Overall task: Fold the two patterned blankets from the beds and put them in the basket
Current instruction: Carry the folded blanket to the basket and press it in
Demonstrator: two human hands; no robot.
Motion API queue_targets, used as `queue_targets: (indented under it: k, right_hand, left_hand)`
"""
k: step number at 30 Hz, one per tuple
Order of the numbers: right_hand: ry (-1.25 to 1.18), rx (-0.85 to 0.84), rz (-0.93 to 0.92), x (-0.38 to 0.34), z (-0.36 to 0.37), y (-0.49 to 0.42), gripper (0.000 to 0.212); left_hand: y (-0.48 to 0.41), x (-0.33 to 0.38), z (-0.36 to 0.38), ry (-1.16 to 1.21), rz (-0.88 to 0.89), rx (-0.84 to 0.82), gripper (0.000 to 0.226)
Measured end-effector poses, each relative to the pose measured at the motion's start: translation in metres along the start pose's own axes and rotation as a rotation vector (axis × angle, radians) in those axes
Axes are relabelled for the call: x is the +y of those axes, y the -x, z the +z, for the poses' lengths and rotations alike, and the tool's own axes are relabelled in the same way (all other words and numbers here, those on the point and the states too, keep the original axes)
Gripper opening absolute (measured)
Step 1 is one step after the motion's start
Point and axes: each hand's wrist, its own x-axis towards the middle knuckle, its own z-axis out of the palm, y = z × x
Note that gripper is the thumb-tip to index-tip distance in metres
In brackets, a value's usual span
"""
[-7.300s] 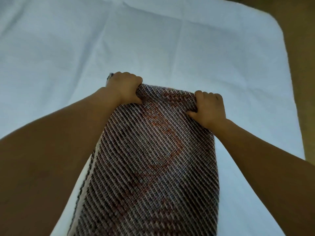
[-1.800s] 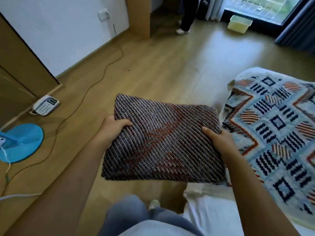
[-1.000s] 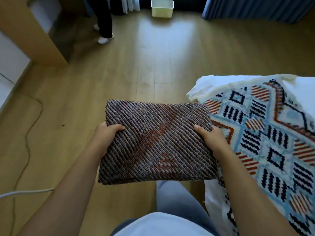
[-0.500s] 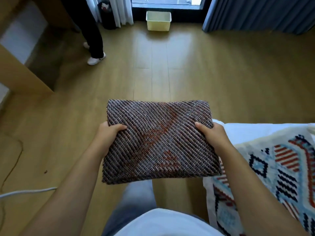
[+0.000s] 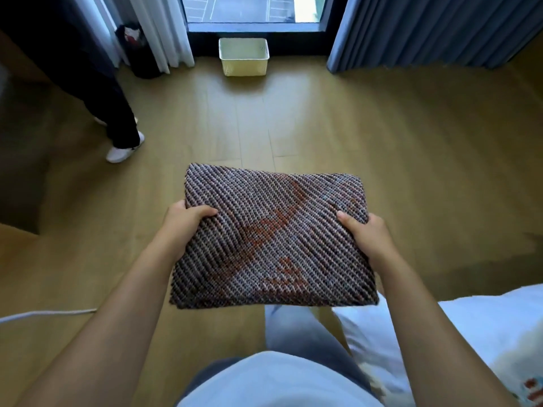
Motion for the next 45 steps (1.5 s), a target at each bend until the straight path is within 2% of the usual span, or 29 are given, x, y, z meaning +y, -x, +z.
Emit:
queue_targets:
  k: [11,15,17,23,27,32,35,39,45]
  right_hand:
    - [0.024,-0.142,-0.041,-0.184,0.037,-0.273,0.015]
    - [0.068,-0.175,-0.022,-0.241,0.074,-0.364,0.033]
    - [0.074,-0.174,-0.023,-0.270,0.096,-0.409,0.034]
    - [0.068,-0.118,-0.019,-0.364,0.155,-0.530,0.023]
    - [0.052,-0.060,-0.007,-0.421,0.177,-0.608,0.023]
    - [-0.013,-0.005,0.005,-0.476,0.195,-0.730,0.022]
    - [-0.021,0.003,-0.018,-0.513,0.201,-0.812,0.023]
    - [0.026,-0.011,-0.055,-0.573,0.205,-0.915,0.009]
    - [0.079,0.042,-0.044,-0.644,0.223,-1.049,0.020]
  left_hand:
    - [-0.226,0.173,0.061,0.055,-0.024,0.058,0.038]
    - [-0.315,0.226,0.065,0.079,-0.052,0.073,0.038]
    - [-0.364,0.254,0.064,0.104,-0.071,0.047,0.035]
    - [-0.508,0.362,0.060,0.159,-0.107,0.006,0.027]
    - [-0.598,0.440,0.074,0.123,-0.089,0.008,0.027]
    - [-0.717,0.520,0.118,0.105,-0.061,-0.042,0.026]
    - [-0.785,0.567,0.150,0.124,-0.048,0.000,0.027]
    - [-0.862,0.627,0.187,0.149,-0.016,0.019,0.031]
    - [-0.983,0.711,0.224,0.048,0.036,0.040,0.034]
